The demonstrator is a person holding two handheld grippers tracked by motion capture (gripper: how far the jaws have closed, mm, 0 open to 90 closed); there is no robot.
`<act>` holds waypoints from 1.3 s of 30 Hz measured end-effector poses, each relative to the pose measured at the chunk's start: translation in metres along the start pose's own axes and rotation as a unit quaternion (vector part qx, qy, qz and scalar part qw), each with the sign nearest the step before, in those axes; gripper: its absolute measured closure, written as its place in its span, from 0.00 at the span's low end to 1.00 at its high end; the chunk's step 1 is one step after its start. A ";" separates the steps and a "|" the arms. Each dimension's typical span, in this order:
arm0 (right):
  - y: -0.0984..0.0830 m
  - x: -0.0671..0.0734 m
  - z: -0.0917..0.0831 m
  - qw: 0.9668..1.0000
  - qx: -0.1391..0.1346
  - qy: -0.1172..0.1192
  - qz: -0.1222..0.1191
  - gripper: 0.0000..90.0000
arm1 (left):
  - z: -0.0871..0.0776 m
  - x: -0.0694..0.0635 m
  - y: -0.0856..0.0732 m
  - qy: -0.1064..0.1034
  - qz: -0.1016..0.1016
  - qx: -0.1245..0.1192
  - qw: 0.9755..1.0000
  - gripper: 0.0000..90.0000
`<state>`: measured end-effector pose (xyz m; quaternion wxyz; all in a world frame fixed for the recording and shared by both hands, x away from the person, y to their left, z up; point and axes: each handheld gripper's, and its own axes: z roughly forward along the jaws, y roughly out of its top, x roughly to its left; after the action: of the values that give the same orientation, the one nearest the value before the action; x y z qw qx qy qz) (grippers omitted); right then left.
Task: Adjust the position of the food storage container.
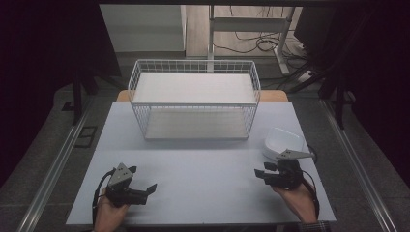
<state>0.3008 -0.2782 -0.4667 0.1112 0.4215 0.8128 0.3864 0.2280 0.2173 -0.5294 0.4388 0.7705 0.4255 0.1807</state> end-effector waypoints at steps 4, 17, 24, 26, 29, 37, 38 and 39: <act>0.005 -0.010 -0.004 1.000 0.001 -0.005 0.001 0.73 | -0.001 0.000 0.000 -0.002 -0.002 -0.003 1.000 0.00; 0.029 -0.031 -0.006 0.999 -0.011 -0.046 -0.024 0.98 | -0.004 -0.002 -0.002 0.006 -0.011 0.006 1.000 0.00; 0.042 -0.047 -0.007 0.996 -0.020 -0.078 -0.028 0.99 | -0.003 -0.004 -0.002 0.007 -0.006 0.013 1.000 0.00; 0.044 -0.054 -0.007 0.996 -0.023 -0.087 -0.027 0.99 | -0.003 -0.004 -0.002 0.008 -0.006 0.014 1.000 0.00; 0.046 -0.063 -0.006 0.994 -0.026 -0.105 -0.028 0.99 | -0.003 -0.004 -0.002 0.009 -0.005 0.016 1.000 0.00; 0.056 -0.100 -0.001 0.990 -0.012 -0.139 -0.003 0.99 | -0.002 -0.005 -0.002 0.013 -0.001 0.021 1.000 0.00; 0.056 -0.100 -0.001 0.990 -0.012 -0.139 -0.003 0.99 | -0.002 -0.005 -0.002 0.013 -0.001 0.021 1.000 0.00; 0.058 -0.108 0.000 0.989 -0.011 -0.150 -0.002 0.99 | -0.001 -0.005 -0.002 0.014 -0.001 0.022 1.000 0.00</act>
<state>0.4022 -0.3412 -0.4401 0.2376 0.4719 0.7832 0.3277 0.2235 0.2144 -0.5294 0.4160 0.7769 0.4363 0.1821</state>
